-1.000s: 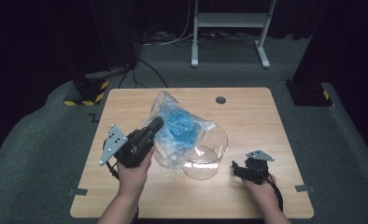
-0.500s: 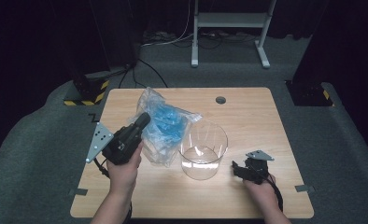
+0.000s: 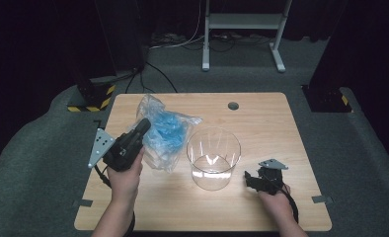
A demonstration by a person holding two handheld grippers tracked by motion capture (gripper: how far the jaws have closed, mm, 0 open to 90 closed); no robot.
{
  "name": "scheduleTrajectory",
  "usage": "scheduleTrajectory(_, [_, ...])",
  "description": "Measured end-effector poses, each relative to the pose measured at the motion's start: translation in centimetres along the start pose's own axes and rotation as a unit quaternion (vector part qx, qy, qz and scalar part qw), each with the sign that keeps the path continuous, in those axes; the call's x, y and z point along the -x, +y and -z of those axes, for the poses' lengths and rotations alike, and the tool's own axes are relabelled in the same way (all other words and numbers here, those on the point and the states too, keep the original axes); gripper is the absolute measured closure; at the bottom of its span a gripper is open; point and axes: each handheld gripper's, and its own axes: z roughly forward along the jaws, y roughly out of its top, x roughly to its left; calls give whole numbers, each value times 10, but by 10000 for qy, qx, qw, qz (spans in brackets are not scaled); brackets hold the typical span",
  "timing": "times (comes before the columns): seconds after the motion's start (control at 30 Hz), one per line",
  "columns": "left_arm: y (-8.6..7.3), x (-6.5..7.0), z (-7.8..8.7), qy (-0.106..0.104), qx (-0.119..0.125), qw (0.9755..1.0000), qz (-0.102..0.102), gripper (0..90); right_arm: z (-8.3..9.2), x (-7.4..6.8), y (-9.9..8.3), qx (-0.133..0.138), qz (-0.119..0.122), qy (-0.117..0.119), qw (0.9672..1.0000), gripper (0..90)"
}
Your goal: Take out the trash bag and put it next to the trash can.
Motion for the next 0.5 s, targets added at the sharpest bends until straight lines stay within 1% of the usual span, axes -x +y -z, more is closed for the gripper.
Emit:
scheduleTrajectory(0.03, [-1, -3, 0, 29, -17, 10000, 44, 892, 0, 0, 0, -3, 2, 1, 10000, 203])
scheduleTrajectory(0.1, [-4, -8, -1, 117, -54, 9999, 67, 892, 0, 0, 0, -4, 4, 7, 10000, 201])
scheduleTrajectory(0.17, [-8, -12, -3, 187, -127, 9997, 37, 892, 0, 0, 0, -12, 3, 17, 10000, 198])
scheduleTrajectory(0.2, [-12, -16, -4, 262, -195, 9995, 6, 892, 0, 0, 0, -13, 5, 14, 10000, 187])
scheduleTrajectory(0.27, [-19, -21, -6, 366, -297, 9989, 66, 892, 0, -1, 0, -42, 23, 22, 10000, 160])
scheduleTrajectory(0.3, [-24, -24, -9, 461, -358, 9982, 169, 892, 0, -1, 0, -58, 21, 44, 10000, 155])
scheduleTrajectory(0.33, [-29, -28, -10, 539, -421, 9974, 206, 892, -1, -1, 0, -55, 32, 52, 10000, 154])
scheduleTrajectory(0.37, [-33, -30, -11, 600, -485, 9968, 190, 892, -1, -1, 0, -54, 42, 55, 10000, 150])
scheduleTrajectory(0.4, [-37, -32, -13, 679, -578, 9959, 122, 892, -1, -1, 0, -55, 50, 63, 10000, 149])
scheduleTrajectory(0.5, [-53, -40, -19, 849, -858, 9927, 70, 892, -1, 0, 1, -56, 88, 89, 9999, 147])
